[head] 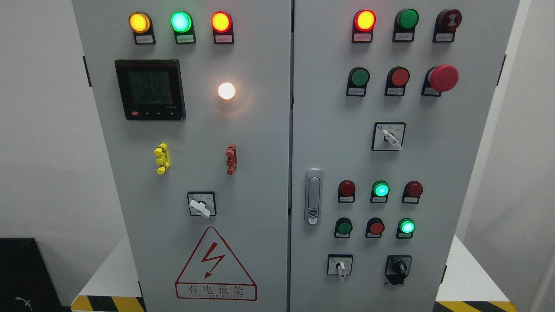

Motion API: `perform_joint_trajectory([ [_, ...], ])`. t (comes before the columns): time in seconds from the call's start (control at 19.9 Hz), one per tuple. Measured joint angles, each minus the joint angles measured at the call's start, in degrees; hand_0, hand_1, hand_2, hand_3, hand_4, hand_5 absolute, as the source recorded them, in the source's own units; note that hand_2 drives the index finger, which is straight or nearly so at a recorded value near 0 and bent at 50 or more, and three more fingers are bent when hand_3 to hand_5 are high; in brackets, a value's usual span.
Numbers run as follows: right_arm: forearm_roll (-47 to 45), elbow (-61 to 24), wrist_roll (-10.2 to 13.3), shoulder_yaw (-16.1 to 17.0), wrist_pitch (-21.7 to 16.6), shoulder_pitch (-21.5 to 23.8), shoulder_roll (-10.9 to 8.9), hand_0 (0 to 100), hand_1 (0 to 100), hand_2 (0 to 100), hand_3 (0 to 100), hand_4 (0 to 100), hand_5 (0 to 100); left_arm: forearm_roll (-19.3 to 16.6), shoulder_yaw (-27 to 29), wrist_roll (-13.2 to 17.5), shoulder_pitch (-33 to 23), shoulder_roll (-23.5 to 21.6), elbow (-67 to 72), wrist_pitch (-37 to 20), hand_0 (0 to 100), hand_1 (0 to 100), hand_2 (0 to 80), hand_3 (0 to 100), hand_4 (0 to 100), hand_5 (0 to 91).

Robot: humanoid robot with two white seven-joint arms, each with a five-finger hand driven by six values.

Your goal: Flip black knob to close circuit

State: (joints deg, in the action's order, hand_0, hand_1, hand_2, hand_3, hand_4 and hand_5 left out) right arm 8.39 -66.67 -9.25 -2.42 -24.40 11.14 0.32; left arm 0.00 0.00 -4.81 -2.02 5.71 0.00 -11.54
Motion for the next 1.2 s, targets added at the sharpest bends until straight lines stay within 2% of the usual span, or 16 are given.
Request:
perform_joint_trajectory([
  [0.1, 1.11, -2.44, 1.06, 0.41, 0.09, 0.05, -0.05, 0, 12, 0, 5, 0, 0, 0.0, 0.0, 0.0, 0.0, 0.0, 0.0, 0.0, 0, 0, 0.0, 0, 0, 0.0],
  [0.15, 1.6, -3.53, 1.66, 0.56, 0.2, 0.03, -0.08, 0, 12, 2, 12, 3, 0, 0.0, 0.0, 0.0, 0.0, 0.0, 0.0, 0.0, 0, 0, 0.0, 0, 0, 0.0],
  [0.2, 1.99, -4.52, 2.18, 0.74, 0.26, -0.08, -0.1, 0, 12, 8, 18, 10, 0, 0.0, 0.0, 0.0, 0.0, 0.0, 0.0, 0.0, 0, 0, 0.0, 0, 0, 0.0],
  [0.25, 2.4, -5.4, 2.73, 0.88, 0.27, -0.25, -0.12, 0, 12, 10, 22, 14, 0, 0.0, 0.0, 0.0, 0.0, 0.0, 0.0, 0.0, 0, 0, 0.0, 0, 0, 0.0],
  [0.3, 2.97, -6.28, 3.26, 1.01, 0.27, -0.42, -0.13, 0, 12, 17, 30, 21, 0, 0.0, 0.0, 0.0, 0.0, 0.0, 0.0, 0.0, 0, 0, 0.0, 0, 0, 0.0],
  [0.35, 3.79, -7.1, 3.83, 1.22, 0.27, -0.54, -0.14, 0, 13, 22, 38, 27, 8, 0.0, 0.0, 0.0, 0.0, 0.0, 0.0, 0.0, 0, 0, 0.0, 0, 0, 0.0],
  [0.45, 5.93, -8.71, 5.33, 1.93, 0.27, -0.79, -0.18, 0, 13, 30, 51, 35, 16, 0.0, 0.0, 0.0, 0.0, 0.0, 0.0, 0.0, 0, 0, 0.0, 0, 0, 0.0],
  [0.55, 8.44, -10.26, 6.31, 2.62, 0.28, -0.97, 0.12, 0, 14, 38, 58, 44, 26, 0.0, 0.0, 0.0, 0.0, 0.0, 0.0, 0.0, 0, 0, 0.0, 0, 0, 0.0],
  [0.65, 11.42, -11.87, 7.28, 3.52, 0.41, -1.2, 0.58, 0, 15, 50, 70, 53, 40, 0.0, 0.0, 0.0, 0.0, 0.0, 0.0, 0.0, 0, 0, 0.0, 0, 0, 0.0],
  [0.85, 18.13, -15.05, 9.31, 5.19, 3.86, -1.68, 1.38, 0, 13, 66, 83, 64, 60, 0.0, 0.0, 0.0, 0.0, 0.0, 0.0, 0.0, 0, 0, 0.0, 0, 0, 0.0],
  [0.9, 20.27, -15.85, 9.69, 5.62, 4.95, -1.74, 1.54, 0, 9, 70, 87, 67, 65, 0.0, 0.0, 0.0, 0.0, 0.0, 0.0, 0.0, 0, 0, 0.0, 0, 0, 0.0],
  [1.2, 33.19, -20.94, 10.15, 8.21, 8.33, -2.02, 2.33, 0, 0, 77, 94, 74, 73, 0.0, 0.0, 0.0, 0.0, 0.0, 0.0, 0.0, 0, 0, 0.0, 0, 0, 0.0],
])
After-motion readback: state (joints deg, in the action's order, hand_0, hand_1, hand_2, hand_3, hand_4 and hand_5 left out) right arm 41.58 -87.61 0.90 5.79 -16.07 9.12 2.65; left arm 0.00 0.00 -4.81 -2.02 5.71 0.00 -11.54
